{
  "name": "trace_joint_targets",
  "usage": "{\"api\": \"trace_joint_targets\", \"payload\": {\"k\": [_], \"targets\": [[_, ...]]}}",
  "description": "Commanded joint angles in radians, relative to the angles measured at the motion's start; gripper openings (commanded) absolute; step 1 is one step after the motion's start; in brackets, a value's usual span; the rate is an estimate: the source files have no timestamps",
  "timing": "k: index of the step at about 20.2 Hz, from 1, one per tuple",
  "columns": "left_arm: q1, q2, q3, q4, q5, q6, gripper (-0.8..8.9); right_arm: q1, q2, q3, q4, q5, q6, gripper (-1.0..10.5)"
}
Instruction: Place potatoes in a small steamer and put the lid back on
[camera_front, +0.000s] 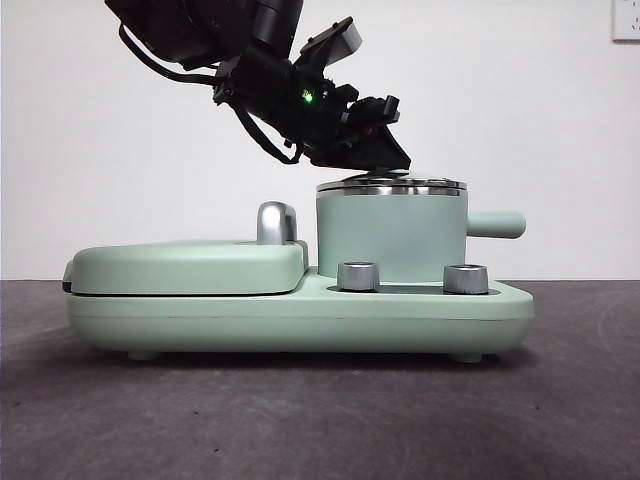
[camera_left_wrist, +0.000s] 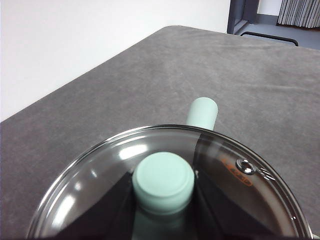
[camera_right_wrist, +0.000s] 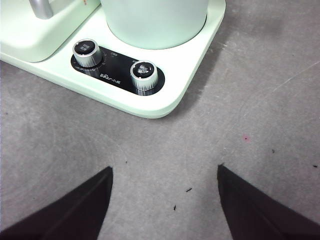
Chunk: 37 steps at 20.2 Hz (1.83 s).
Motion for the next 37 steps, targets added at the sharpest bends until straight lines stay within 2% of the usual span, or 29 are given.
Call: {"api": "trace_joint_targets", "payload": {"k": [1,3,7,8,13,16,19,22,25,28,32,34,37], "targets": [[-0.010,0.022,0.026,0.004,0.002,-0.001,0.14,0.008,0.003,0.005,0.006,0.004,0.006,3.2],[-0.010,0.022,0.026,0.005,0.002,-0.001,0.70,0.008,0.003,0.005,0.006,0.004,0.006,3.2],[-0.010,0.022,0.027,0.008,0.002,-0.003,3.22,0.008,0.003,0.005,0.006,0.004,0.006,3.2],[-0.009,0.017,0.029,0.006,0.002,-0.014,3.50,0.008,0.003,0.005,0.006,0.004,0.006,3.2],[0.008,-0.091,0.030,-0.056,0.003,-0.161,3.44,0.008,0.003,0.005,0.006,0.004,0.006,3.2],[0.039,-0.194,0.030,-0.187,0.007,-0.169,3.43,0.008,0.003,0.005,0.006,0.004,0.006,3.2],[0.097,-0.280,0.029,-0.293,0.019,-0.259,3.43,0.008,0.003,0.005,0.007,0.003,0.006,3.2],[0.161,-0.376,-0.004,-0.364,0.021,-0.268,3.43,0.008,0.003,0.005,0.007,0.003,0.006,3.2],[0.213,-0.522,-0.132,-0.366,0.021,-0.277,3.43,0.008,0.003,0.005,0.007,0.003,0.007,3.2],[0.261,-0.711,-0.343,-0.363,0.021,-0.296,3.43,0.008,0.003,0.005,0.008,0.003,0.007,3.2],[0.312,-0.998,-0.637,-0.371,0.021,-0.399,3.43,0.008,0.003,0.005,0.008,0.000,0.007,3.2],[0.330,-1.131,-0.739,-0.409,0.010,-0.451,3.43,0.008,0.003,0.005,0.008,0.000,0.007,3.2],[0.341,-1.290,-0.815,-0.543,-0.015,-0.477,3.43,0.008,0.003,0.005,0.008,0.000,0.007,3.2]]}}
